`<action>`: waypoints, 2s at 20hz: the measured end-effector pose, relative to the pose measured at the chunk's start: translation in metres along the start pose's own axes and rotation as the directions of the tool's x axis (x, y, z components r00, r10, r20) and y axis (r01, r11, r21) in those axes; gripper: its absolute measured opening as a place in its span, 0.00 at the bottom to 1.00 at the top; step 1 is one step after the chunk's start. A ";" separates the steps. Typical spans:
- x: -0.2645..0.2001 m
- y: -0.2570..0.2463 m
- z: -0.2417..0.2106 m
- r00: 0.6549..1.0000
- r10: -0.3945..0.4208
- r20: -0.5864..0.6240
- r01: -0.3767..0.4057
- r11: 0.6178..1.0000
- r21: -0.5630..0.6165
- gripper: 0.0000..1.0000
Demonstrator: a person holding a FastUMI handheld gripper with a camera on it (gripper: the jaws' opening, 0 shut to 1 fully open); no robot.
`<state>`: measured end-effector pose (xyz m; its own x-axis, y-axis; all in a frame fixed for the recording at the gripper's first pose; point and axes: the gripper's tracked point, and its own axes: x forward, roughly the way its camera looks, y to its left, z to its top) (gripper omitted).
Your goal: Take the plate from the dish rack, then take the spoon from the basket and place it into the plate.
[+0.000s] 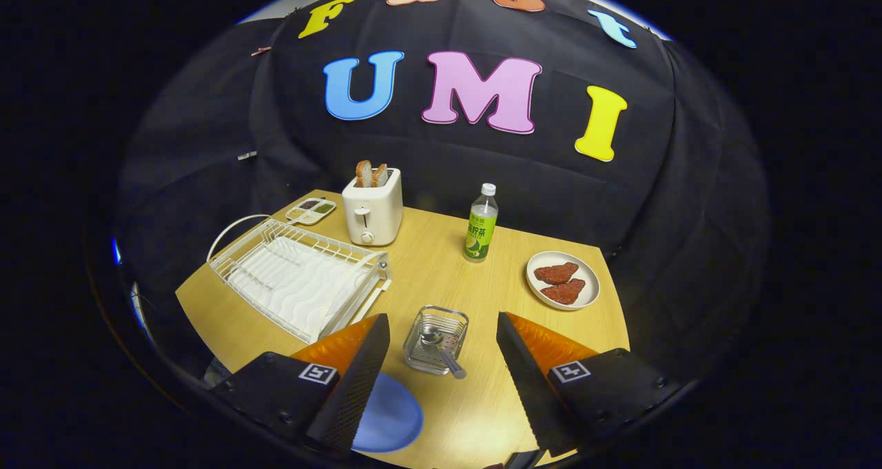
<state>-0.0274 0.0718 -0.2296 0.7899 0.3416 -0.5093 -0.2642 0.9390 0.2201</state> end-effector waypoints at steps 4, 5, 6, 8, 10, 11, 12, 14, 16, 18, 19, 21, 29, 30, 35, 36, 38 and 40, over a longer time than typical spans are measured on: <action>0.029 -0.009 -0.039 0.994 0.004 -0.113 -0.009 0.999 -0.042 0.97; 0.034 -0.008 -0.049 0.990 0.010 -0.139 -0.017 0.999 -0.049 0.96; 0.040 -0.003 -0.061 0.986 0.019 -0.164 -0.028 0.998 -0.052 0.94; 0.050 0.002 -0.075 0.979 0.029 -0.201 -0.039 0.998 -0.045 0.84; 0.058 0.000 -0.086 0.971 0.014 -0.239 -0.022 0.999 -0.027 0.70; 0.062 -0.002 -0.090 0.967 0.002 -0.254 -0.006 1.000 -0.014 0.64; 0.065 -0.003 -0.093 0.964 0.000 -0.267 0.002 1.000 0.008 0.51; 0.067 -0.003 -0.096 0.958 0.000 -0.286 0.017 0.998 0.057 0.34; 0.066 0.009 -0.097 0.952 0.057 -0.300 -0.024 0.993 0.115 0.25; 0.065 0.011 -0.096 0.950 0.063 -0.305 -0.034 0.994 0.100 0.16; 0.064 0.010 -0.094 0.951 0.055 -0.305 -0.029 0.996 0.088 0.14; 0.062 0.007 -0.093 0.951 0.040 -0.305 -0.009 0.995 0.101 0.13; 0.029 -0.002 -0.058 0.968 0.024 -0.248 0.013 0.989 0.147 0.11; 0.021 -0.002 -0.052 0.973 0.028 -0.229 0.008 0.988 0.156 0.11; -0.025 0.010 -0.018 0.987 0.089 -0.136 -0.060 0.977 0.203 0.11; -0.034 0.017 -0.015 0.985 0.114 -0.125 -0.085 0.973 0.216 0.11; -0.050 0.031 -0.013 0.981 0.165 -0.106 -0.137 0.963 0.232 0.11; -0.067 0.048 -0.018 0.972 0.215 -0.097 -0.189 0.956 0.226 0.11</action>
<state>-0.1027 0.0950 -0.1996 0.6570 0.5375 -0.5286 -0.2767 0.8241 0.4942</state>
